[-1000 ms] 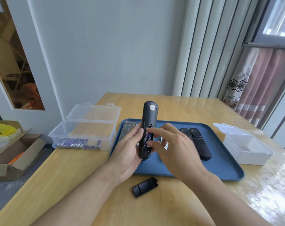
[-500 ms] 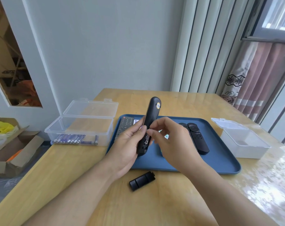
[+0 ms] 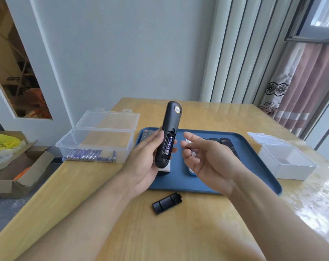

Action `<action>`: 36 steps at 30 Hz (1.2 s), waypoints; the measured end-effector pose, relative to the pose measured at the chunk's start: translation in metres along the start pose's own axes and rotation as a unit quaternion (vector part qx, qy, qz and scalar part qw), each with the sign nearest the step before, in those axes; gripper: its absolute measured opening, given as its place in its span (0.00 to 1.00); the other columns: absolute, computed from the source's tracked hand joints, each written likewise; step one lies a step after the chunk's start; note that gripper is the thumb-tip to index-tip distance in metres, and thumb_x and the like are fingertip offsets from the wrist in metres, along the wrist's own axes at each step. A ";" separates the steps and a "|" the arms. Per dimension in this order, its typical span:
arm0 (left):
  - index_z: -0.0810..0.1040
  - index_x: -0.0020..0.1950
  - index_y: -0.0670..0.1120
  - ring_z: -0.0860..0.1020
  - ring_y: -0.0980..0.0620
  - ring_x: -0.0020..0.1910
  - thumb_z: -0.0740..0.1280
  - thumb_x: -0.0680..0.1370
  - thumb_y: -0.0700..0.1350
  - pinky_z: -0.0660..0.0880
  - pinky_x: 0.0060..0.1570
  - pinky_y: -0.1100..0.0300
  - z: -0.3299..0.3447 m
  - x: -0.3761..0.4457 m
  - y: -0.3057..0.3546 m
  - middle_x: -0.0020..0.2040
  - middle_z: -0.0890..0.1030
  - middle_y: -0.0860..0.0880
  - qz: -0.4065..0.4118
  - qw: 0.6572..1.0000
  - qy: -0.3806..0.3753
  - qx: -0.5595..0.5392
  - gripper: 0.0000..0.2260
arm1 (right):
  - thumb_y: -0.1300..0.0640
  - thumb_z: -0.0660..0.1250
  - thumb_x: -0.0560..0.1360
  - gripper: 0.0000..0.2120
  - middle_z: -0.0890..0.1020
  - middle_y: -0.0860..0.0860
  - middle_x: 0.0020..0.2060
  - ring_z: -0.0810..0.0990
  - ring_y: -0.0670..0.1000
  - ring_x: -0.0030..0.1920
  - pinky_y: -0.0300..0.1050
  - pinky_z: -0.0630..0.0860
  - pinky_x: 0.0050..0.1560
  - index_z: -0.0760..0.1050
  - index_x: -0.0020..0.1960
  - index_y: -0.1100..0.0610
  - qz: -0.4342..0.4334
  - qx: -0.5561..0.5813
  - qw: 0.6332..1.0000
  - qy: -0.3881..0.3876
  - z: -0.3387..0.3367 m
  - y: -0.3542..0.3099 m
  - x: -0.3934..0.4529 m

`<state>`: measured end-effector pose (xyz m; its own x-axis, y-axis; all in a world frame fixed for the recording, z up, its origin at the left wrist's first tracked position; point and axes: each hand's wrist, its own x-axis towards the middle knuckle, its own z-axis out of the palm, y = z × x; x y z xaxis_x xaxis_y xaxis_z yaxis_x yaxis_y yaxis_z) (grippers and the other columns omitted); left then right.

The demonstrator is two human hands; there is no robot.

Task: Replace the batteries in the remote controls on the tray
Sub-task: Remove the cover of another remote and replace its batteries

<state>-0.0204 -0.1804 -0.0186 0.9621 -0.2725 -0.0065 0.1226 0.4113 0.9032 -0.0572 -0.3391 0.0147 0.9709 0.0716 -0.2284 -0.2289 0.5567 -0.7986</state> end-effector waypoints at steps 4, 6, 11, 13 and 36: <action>0.82 0.64 0.44 0.80 0.49 0.50 0.66 0.80 0.51 0.73 0.57 0.55 0.001 -0.001 0.000 0.53 0.83 0.44 -0.007 1.000 0.010 -0.007 0.17 | 0.70 0.59 0.78 0.14 0.78 0.53 0.36 0.65 0.47 0.28 0.37 0.59 0.25 0.79 0.58 0.60 0.007 -0.095 0.995 -0.016 -0.001 0.001 0.000; 0.82 0.64 0.43 0.81 0.49 0.48 0.67 0.79 0.50 0.75 0.56 0.56 0.001 0.000 -0.001 0.53 0.82 0.44 -0.011 1.000 0.012 -0.017 0.17 | 0.68 0.58 0.77 0.14 0.76 0.52 0.35 0.59 0.46 0.26 0.37 0.54 0.23 0.79 0.56 0.59 0.013 -0.092 0.996 -0.019 0.001 -0.002 -0.005; 0.80 0.66 0.41 0.82 0.49 0.47 0.64 0.83 0.49 0.77 0.58 0.55 0.000 0.001 0.001 0.56 0.83 0.41 -0.029 0.999 0.017 -0.039 0.17 | 0.55 0.67 0.78 0.05 0.68 0.47 0.26 0.58 0.48 0.25 0.39 0.57 0.25 0.81 0.48 0.53 -0.147 -0.338 0.928 0.058 -0.001 0.004 -0.006; 0.81 0.65 0.41 0.82 0.49 0.48 0.63 0.84 0.49 0.77 0.61 0.54 0.001 0.000 0.002 0.55 0.83 0.42 -0.033 0.998 0.016 -0.044 0.16 | 0.49 0.70 0.77 0.03 0.65 0.45 0.22 0.63 0.48 0.25 0.40 0.61 0.29 0.81 0.48 0.47 -0.334 -0.592 0.729 0.082 -0.007 0.013 -0.003; 0.83 0.64 0.49 0.80 0.43 0.63 0.62 0.83 0.49 0.65 0.74 0.48 -0.001 -0.002 -0.002 0.63 0.83 0.44 -0.048 0.998 -0.030 0.008 0.14 | 0.44 0.71 0.74 0.05 0.73 0.41 0.28 0.71 0.44 0.29 0.39 0.67 0.26 0.85 0.48 0.37 -0.470 -0.692 0.544 0.057 -0.017 0.027 0.015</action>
<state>-0.0222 -0.1802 -0.0211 0.9301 -0.3611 -0.0676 0.2084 0.3668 0.9067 -0.0503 -0.3370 -0.0200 0.7113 0.1986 0.6742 0.4563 -0.8602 -0.2279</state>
